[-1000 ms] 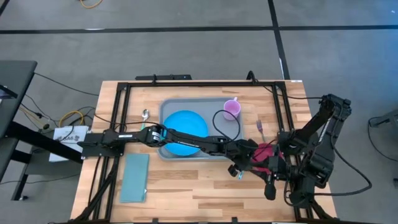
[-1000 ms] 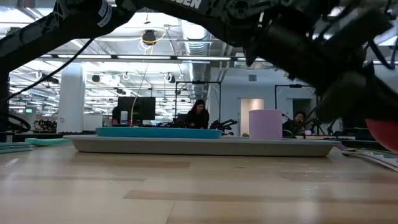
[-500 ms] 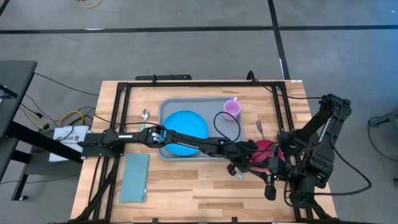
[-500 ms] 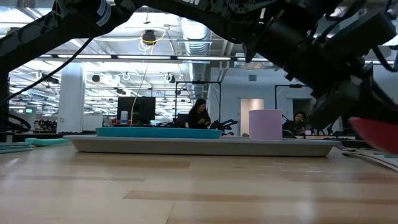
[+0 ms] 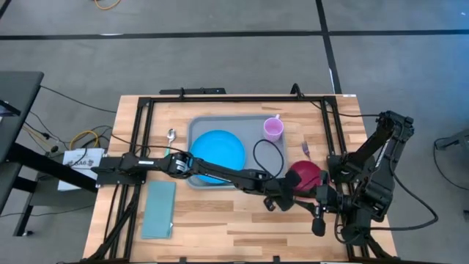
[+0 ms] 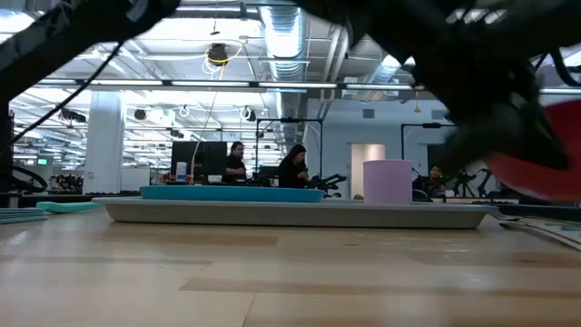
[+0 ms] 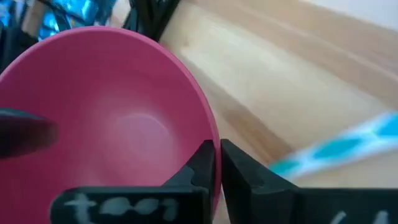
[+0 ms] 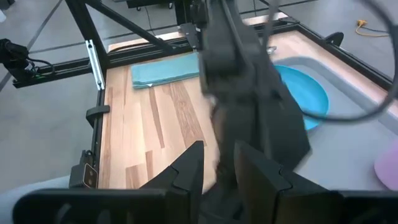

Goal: Set up tray
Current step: Put the red bowl on the blue plate

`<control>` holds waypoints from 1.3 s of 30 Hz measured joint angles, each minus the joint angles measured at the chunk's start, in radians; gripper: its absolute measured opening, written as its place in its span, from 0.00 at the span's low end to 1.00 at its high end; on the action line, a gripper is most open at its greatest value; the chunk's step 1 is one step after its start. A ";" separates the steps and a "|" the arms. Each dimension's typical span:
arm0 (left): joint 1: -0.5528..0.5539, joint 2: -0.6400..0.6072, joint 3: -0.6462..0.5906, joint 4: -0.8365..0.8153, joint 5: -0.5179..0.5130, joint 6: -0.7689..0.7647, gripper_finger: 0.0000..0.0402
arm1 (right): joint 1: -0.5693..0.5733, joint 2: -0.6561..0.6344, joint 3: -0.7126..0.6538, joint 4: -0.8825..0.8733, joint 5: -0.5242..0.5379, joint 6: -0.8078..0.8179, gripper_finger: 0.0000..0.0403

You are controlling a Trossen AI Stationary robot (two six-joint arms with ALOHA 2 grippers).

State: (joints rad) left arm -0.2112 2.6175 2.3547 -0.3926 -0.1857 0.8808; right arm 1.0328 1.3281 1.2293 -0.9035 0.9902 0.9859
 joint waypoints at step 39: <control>0.010 -0.878 -0.783 -0.776 -0.157 -0.910 0.00 | 0.004 0.002 -0.009 0.022 -0.020 0.008 0.20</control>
State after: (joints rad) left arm -0.2016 1.7398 1.5714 -1.1685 -0.3423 -0.0291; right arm 1.0372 1.3300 1.2205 -0.8810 0.9699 0.9939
